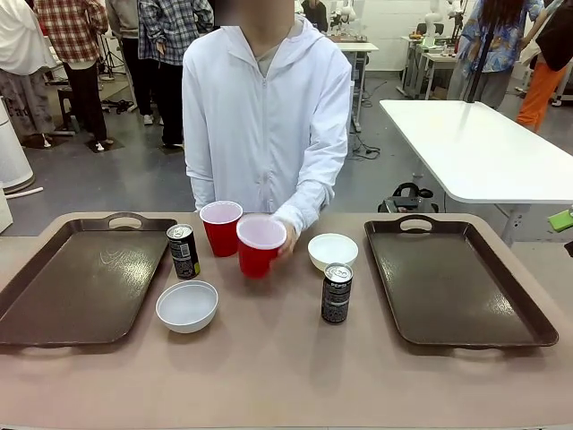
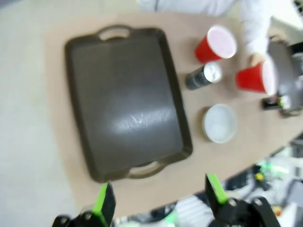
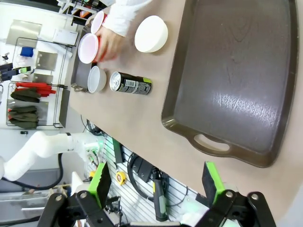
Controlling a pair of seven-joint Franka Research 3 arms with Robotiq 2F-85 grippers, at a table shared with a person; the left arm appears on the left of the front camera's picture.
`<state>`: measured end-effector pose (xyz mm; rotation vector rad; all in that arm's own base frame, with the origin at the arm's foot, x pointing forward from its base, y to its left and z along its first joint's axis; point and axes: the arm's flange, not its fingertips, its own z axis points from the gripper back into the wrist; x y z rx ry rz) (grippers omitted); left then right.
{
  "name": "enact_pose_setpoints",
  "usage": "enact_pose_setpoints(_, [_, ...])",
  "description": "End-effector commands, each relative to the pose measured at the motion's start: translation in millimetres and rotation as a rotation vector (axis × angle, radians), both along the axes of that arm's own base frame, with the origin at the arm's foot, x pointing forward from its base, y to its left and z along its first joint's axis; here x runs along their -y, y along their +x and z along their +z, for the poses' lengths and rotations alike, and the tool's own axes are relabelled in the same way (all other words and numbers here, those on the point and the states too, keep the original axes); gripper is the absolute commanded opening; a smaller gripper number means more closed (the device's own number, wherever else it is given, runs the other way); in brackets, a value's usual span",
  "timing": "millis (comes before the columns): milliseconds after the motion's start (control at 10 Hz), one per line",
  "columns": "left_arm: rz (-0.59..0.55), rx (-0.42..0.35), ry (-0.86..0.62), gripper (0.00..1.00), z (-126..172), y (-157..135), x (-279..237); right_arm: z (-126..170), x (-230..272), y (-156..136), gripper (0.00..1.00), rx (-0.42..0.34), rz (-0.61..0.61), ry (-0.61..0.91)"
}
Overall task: Prepare tableware on both trays.
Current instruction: Pick up a Picnic Bowl from the table and place it on a Handle tray.
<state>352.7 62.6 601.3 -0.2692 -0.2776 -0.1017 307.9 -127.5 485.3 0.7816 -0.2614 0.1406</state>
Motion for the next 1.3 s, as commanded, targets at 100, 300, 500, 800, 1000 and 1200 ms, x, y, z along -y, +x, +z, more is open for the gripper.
enact_pose_setpoints(100, [-0.086, -0.116, 0.171, 1.0, -16, 24, 81, 0, 0, 1, 1.0, 0.004, 0.005, 0.015])
enact_pose_setpoints(300, [-0.109, -0.099, 0.245, 1.0, -45, 21, 136, 0, 0, 1, 1.0, 0.004, 0.005, 0.015])
enact_pose_setpoints(500, [-0.15, -0.137, 0.26, 1.0, -84, 6, 181, 0, 0, 1, 1.0, 0.004, 0.005, 0.015])
enact_pose_setpoints(800, [-0.029, -0.02, 0.252, 1.0, -137, -2, 213, 0, 0, 1, 1.0, 0.004, 0.005, 0.015])
enact_pose_setpoints(1000, [-0.026, -0.066, 0.259, 1.0, -168, -1, 224, 0, 0, 1, 1.0, 0.004, 0.005, 0.015])
enact_pose_setpoints(1200, [-0.073, -0.053, 0.242, 1.0, -138, -1, 212, 0, 0, 1, 1.0, 0.004, 0.005, 0.015])
